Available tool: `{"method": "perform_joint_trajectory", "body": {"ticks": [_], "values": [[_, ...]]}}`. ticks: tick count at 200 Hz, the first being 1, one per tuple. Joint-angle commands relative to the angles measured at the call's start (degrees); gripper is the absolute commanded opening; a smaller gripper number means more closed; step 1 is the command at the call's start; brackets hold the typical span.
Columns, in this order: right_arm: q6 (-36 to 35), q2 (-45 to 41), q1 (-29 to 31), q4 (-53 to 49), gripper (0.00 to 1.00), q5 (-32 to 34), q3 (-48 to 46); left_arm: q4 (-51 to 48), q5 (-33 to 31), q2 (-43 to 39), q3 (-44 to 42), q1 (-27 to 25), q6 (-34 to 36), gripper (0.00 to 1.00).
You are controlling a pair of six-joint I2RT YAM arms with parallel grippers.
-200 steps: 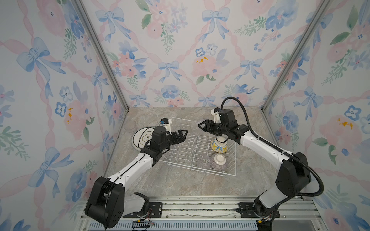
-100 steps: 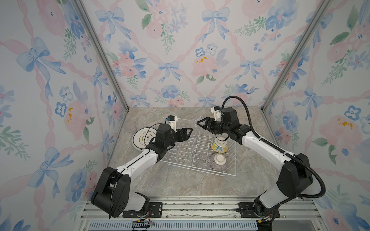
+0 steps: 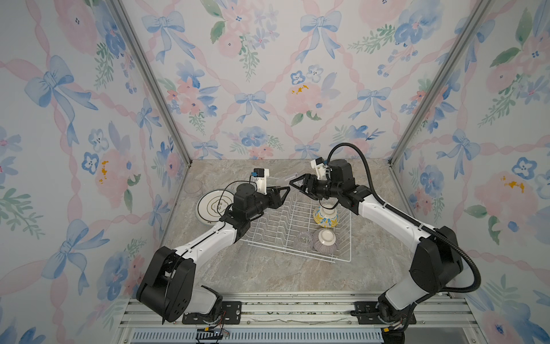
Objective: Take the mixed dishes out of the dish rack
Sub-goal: 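Hold the glass up with the right gripper while the left gripper reaches toward it, then grasp the glass with the left gripper and open the right gripper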
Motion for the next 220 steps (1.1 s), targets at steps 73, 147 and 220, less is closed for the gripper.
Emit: {"method": "perform_joint_trajectory", "body": {"ticks": [73,147,220], "values": [[3.74,-0.38,0.24,6.47,0.5,-3.63,-0.45,10.4,2.6,4.12,1.11,-0.48,-1.97,0.42],[7.5,0.5,0.3,11.01,0.5,-6.04,-1.19,16.64,7.02,5.55,1.1,-1.27,-2.27,0.39],[8.58,0.93,0.3,12.29,0.5,-6.93,-1.25,17.0,5.11,5.51,1.05,-1.9,-1.04,0.0]]}}
